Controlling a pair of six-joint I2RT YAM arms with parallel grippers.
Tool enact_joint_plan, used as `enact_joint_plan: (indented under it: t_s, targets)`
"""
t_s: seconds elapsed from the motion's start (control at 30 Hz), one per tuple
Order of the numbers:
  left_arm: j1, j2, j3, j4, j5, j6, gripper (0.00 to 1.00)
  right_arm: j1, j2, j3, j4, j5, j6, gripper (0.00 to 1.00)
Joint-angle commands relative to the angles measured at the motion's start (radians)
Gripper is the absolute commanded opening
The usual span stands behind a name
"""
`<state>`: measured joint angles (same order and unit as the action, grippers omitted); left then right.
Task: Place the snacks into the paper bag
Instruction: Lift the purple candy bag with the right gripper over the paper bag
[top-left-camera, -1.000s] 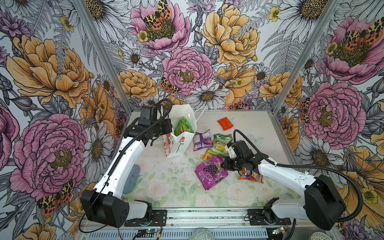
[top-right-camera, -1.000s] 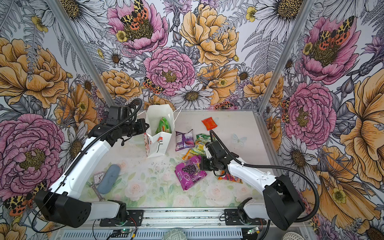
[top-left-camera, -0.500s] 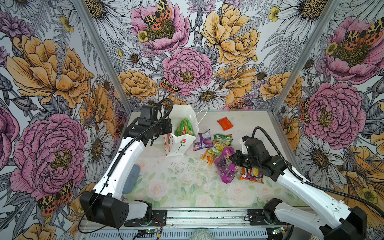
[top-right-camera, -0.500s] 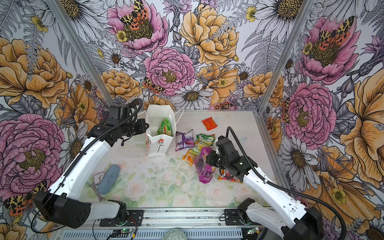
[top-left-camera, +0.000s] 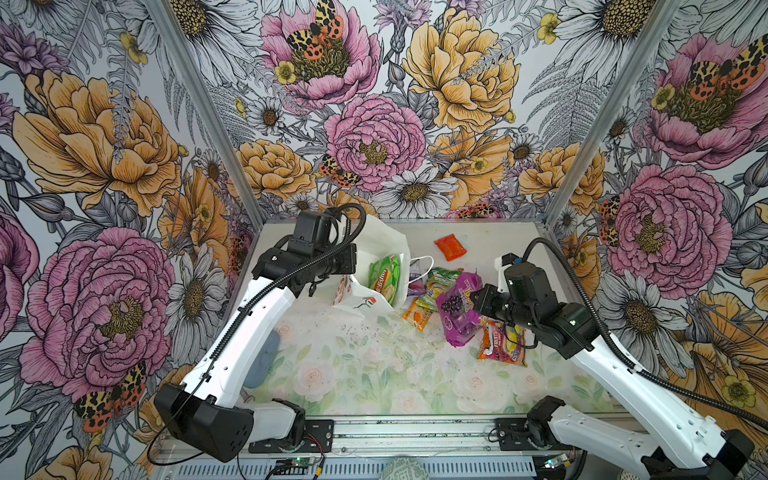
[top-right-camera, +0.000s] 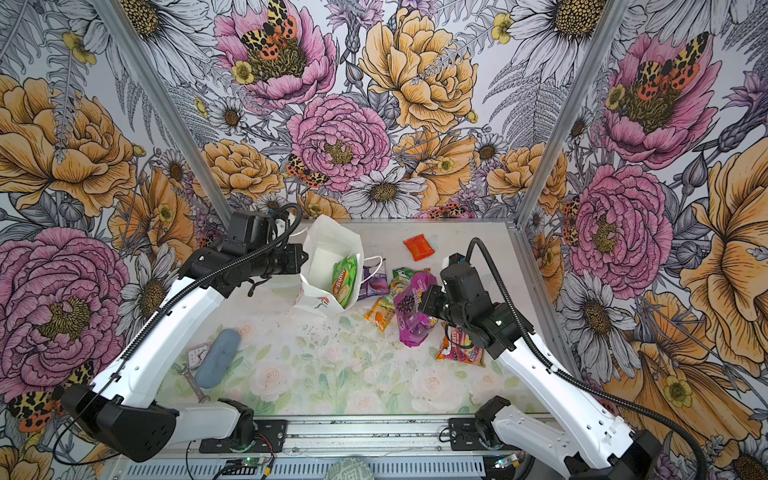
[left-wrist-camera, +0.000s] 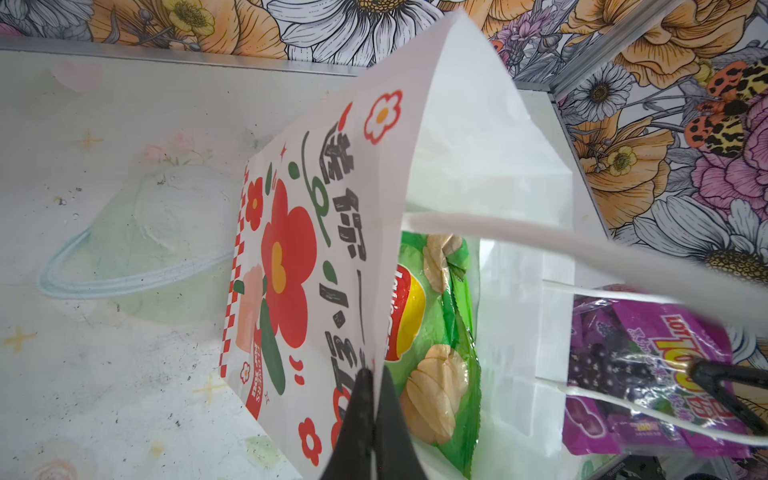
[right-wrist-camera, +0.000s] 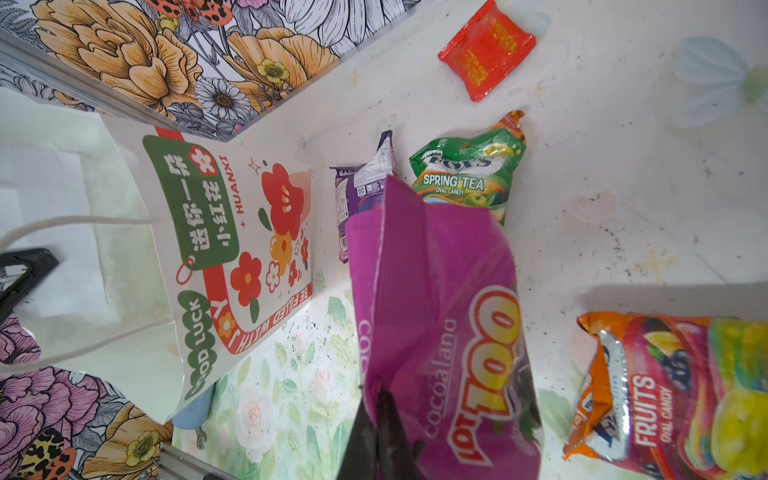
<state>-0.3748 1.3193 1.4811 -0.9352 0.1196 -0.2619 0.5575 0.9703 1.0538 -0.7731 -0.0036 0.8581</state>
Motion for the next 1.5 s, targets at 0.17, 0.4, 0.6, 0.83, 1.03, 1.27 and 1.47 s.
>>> enact_joint_plan:
  t_s: [0.17, 0.4, 0.6, 0.83, 1.03, 1.27, 1.47]
  targets:
    - [-0.056, 0.052, 0.115, -0.068, -0.076, -0.036, 0.0, 0.002, -0.006, 0.216, 0.025, 0.109, -0.074, 0.0]
    - [-0.106, 0.09, 0.166, -0.122, -0.134, -0.099, 0.0, 0.003, 0.058, 0.361, 0.015, 0.147, -0.115, 0.0]
    - [-0.134, 0.113, 0.18, -0.129, -0.129, -0.118, 0.0, 0.003, 0.114, 0.476, 0.014, 0.159, -0.141, 0.0]
    - [-0.135, 0.134, 0.192, -0.139, -0.129, -0.117, 0.0, 0.005, 0.18, 0.634, 0.014, 0.156, -0.15, 0.0]
    - [-0.126, 0.156, 0.207, -0.143, -0.105, -0.119, 0.0, 0.043, 0.257, 0.768, 0.016, 0.144, -0.157, 0.0]
    - [-0.107, 0.15, 0.215, -0.142, -0.086, -0.123, 0.0, 0.145, 0.393, 0.924, 0.018, 0.174, -0.175, 0.0]
    - [-0.096, 0.141, 0.216, -0.141, -0.061, -0.128, 0.0, 0.206, 0.514, 0.984, 0.039, 0.167, -0.162, 0.0]
